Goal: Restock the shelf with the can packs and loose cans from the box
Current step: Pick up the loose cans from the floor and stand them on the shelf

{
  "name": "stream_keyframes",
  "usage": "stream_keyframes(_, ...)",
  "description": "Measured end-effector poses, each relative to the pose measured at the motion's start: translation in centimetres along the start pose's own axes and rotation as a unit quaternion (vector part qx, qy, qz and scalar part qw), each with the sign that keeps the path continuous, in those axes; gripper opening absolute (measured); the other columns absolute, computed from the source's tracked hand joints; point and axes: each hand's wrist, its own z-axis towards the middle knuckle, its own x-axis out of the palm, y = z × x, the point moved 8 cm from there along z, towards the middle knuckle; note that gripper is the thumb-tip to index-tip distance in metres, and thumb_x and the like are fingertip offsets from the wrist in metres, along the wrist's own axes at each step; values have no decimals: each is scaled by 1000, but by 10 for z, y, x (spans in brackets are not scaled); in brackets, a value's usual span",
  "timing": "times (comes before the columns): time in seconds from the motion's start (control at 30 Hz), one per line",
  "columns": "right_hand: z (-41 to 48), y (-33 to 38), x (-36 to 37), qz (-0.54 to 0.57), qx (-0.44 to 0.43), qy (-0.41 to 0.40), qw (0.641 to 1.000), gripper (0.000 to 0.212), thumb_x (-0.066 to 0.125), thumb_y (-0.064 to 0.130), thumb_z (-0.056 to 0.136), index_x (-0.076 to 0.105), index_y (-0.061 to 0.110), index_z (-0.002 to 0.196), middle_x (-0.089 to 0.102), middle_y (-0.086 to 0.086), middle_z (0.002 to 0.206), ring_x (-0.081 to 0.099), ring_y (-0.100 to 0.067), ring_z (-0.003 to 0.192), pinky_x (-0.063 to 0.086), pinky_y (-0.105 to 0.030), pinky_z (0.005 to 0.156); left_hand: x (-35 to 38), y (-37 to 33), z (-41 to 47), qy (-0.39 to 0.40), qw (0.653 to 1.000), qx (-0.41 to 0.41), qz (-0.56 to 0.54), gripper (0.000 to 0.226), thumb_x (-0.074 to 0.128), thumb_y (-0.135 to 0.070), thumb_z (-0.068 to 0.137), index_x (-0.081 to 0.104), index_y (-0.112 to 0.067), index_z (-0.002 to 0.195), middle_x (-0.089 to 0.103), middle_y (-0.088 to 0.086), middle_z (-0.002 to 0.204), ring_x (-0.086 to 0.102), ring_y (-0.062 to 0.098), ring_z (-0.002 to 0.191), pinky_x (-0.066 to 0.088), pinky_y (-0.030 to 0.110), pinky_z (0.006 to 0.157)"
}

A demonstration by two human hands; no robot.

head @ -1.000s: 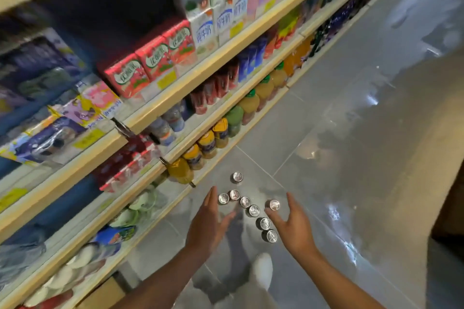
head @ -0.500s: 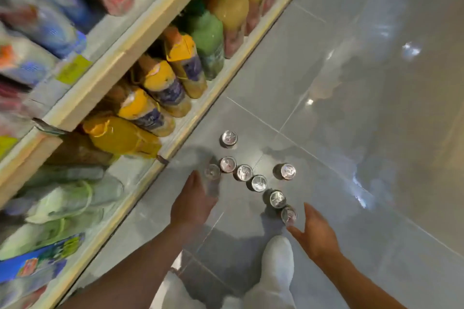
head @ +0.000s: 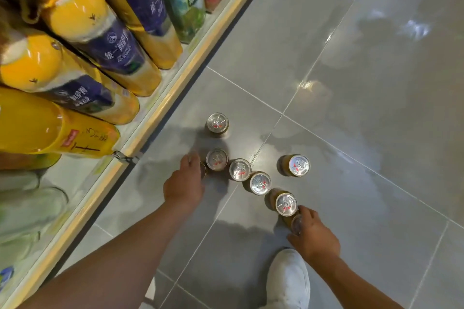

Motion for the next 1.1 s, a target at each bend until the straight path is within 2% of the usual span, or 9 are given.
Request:
stream_keyframes(0.1,2,0,0,-22,10,-23,999,69,67,47,87,33,30,146,46,6,147,61,-19,111,53,-26,81,4,-2,7,-6,1000,5,14,66,67,-33,88,30,-16,140,40,9,139,65,32,99,50,37,71)
stream_keyframes(0.2,2,0,-2,-33,9,-29,999,66,67,45,87,36,31,144,50,8,143,62,-18,108,52,-24,75,5,-2,10,-12,1000,15,-3,57,70,-28,86,37,-16,131,48,9,128,66,33,99,52,39,71)
stream_keyframes(0.33,-3,-2,-4,-37,13,-13,999,63,67,40,87,38,31,143,51,8,141,62,-18,105,50,-23,70,1,5,3,-1,1000,14,1,57,71,-27,85,39,-19,131,51,8,126,65,32,101,55,39,75)
stream_keyframes(0.57,-42,7,-41,-48,27,-9,998,66,68,44,83,38,32,140,55,6,132,62,-18,103,56,-29,77,-46,17,-35,-4,1000,11,7,63,74,-27,84,37,-21,135,52,6,128,64,28,106,57,37,79)
stream_keyframes(0.67,-70,19,-72,-56,18,-17,998,68,68,46,83,37,32,142,55,6,134,62,-17,105,55,-27,76,-82,17,-61,-9,1000,16,12,64,73,-27,85,36,-21,136,51,6,128,63,27,107,56,36,79)
stream_keyframes(0.8,-115,40,-125,-70,-1,-20,997,69,65,46,84,34,33,144,52,6,139,60,-19,114,47,-28,76,-141,15,-100,-10,1000,22,13,61,69,-35,88,35,-19,136,50,6,129,63,28,109,55,37,80)
stream_keyframes(0.9,-160,62,-177,-61,-18,-28,998,69,66,46,83,36,32,144,57,3,133,61,-20,112,50,-30,81,-196,14,-141,-19,999,25,-7,62,69,-37,87,34,-20,135,49,5,131,62,27,109,55,37,83)
stream_keyframes(1.03,-233,99,-250,-50,-63,-30,996,69,65,47,79,40,34,141,62,2,126,62,-21,109,54,-32,84,-274,12,-219,-29,995,33,-86,69,73,-37,83,34,-22,137,54,3,129,62,27,111,53,37,85)
stream_keyframes(1.1,-277,123,-293,-49,-97,-37,993,68,64,52,76,41,38,139,63,5,124,62,-20,108,54,-32,81,-322,12,-265,-46,989,30,-138,66,73,-35,81,33,-21,131,58,3,122,63,28,107,51,38,80)
